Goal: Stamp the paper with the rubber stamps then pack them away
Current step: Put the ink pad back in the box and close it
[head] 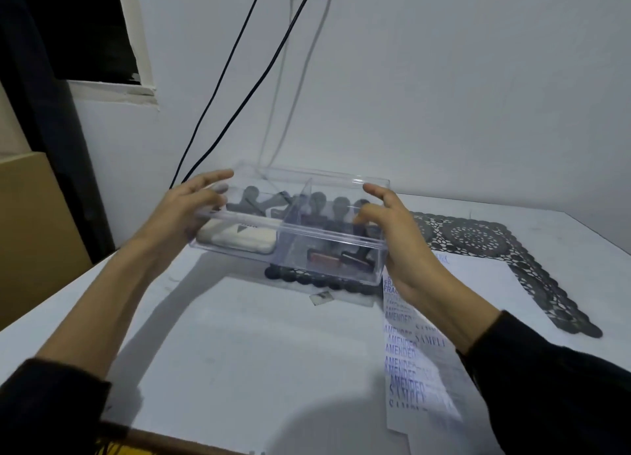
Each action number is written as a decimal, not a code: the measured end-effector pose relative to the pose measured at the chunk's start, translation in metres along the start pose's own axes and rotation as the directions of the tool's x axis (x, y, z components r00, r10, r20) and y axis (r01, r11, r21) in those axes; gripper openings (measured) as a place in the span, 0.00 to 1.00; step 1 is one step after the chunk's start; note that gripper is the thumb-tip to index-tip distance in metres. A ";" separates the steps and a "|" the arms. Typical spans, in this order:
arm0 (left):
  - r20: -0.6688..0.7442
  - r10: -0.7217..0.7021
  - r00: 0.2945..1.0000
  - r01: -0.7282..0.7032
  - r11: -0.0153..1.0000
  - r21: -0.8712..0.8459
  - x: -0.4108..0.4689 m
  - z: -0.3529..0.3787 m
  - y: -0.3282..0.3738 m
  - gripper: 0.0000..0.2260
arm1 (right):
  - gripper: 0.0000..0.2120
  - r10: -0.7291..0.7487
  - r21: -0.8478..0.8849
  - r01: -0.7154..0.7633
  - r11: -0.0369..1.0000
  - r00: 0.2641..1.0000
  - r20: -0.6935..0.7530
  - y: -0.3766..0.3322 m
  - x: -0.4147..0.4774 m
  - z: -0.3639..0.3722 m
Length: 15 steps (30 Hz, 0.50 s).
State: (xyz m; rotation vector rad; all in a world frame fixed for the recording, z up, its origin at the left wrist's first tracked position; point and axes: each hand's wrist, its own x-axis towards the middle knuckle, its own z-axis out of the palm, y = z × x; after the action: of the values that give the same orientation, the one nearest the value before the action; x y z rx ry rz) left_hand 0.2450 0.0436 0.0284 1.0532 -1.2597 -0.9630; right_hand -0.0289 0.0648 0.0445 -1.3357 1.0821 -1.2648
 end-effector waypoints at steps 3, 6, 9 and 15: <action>0.022 -0.028 0.999 0.028 1.000 -0.002 0.026 0.004 -0.013 0.18 | 0.26 -0.006 0.008 0.006 1.000 1.000 -0.031 0.012 0.025 -0.001; 0.035 -0.054 0.998 0.054 0.998 0.013 0.045 0.008 -0.028 0.20 | 0.26 0.014 0.019 -0.013 1.000 0.999 -0.047 0.027 0.045 -0.001; 0.042 -0.094 0.995 0.095 0.995 -0.015 0.057 0.014 -0.045 0.21 | 0.26 0.020 0.019 -0.019 1.000 0.998 -0.065 0.041 0.061 -0.003; -0.003 -0.128 0.992 0.126 0.977 -0.170 0.059 0.027 -0.072 0.23 | 0.27 0.042 0.016 -0.041 0.999 0.997 -0.071 0.065 0.074 -0.005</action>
State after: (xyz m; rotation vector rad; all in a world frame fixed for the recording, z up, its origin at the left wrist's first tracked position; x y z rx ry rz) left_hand 0.2232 -0.0341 -0.0262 1.0132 -1.0882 -1.1381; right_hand -0.0281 -0.0174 -0.0090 -1.2592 1.1420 -1.2958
